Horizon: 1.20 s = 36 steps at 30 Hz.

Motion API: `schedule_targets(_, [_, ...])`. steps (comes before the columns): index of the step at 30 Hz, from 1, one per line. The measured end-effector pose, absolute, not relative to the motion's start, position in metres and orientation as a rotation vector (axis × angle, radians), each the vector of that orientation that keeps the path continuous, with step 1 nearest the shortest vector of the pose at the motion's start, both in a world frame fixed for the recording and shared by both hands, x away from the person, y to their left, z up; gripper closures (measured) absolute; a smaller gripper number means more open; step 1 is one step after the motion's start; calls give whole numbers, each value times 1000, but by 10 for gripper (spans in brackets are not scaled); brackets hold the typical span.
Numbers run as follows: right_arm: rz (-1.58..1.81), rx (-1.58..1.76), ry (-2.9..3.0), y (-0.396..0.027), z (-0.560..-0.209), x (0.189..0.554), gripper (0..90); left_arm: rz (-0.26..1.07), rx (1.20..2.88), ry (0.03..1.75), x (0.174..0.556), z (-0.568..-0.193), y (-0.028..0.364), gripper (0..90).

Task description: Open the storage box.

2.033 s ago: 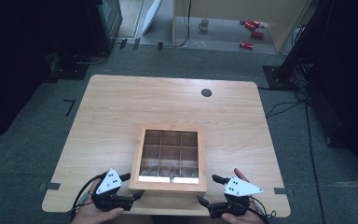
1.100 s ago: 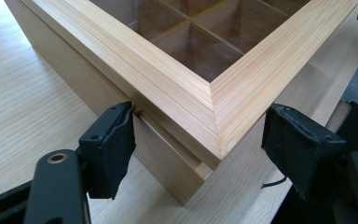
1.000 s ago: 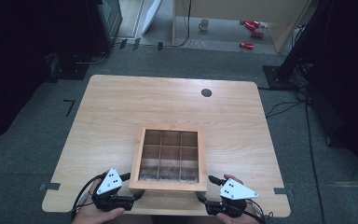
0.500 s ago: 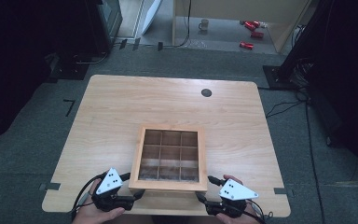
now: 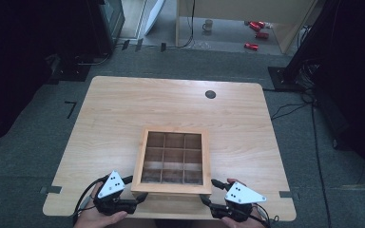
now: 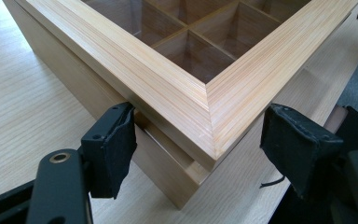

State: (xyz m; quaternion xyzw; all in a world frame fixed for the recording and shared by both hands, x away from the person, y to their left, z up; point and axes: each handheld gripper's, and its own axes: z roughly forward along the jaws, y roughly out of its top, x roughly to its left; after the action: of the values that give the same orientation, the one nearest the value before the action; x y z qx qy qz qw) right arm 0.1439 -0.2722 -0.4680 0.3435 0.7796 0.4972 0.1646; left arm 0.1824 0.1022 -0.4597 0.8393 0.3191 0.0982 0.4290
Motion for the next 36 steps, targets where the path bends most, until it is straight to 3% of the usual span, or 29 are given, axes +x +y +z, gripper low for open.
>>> schedule_targets(6, [1435, 980, 2214, -274, -466, 143, 405, 262, 2103, 797, 181, -459, 100, 269])
schedule_targets(13, [1353, 994, 2263, -271, -476, 147, 355, 247, 2094, 796, 183, -459, 101, 266])
schedule_targets(25, [1399, 1003, 2202, -267, -472, 145, 394, 219, 2050, 802, 184, -458, 106, 290])
schedule_targets(36, [1423, 1015, 2109, -266, -449, 148, 320, 229, 1968, 813, 188, -451, 136, 259])
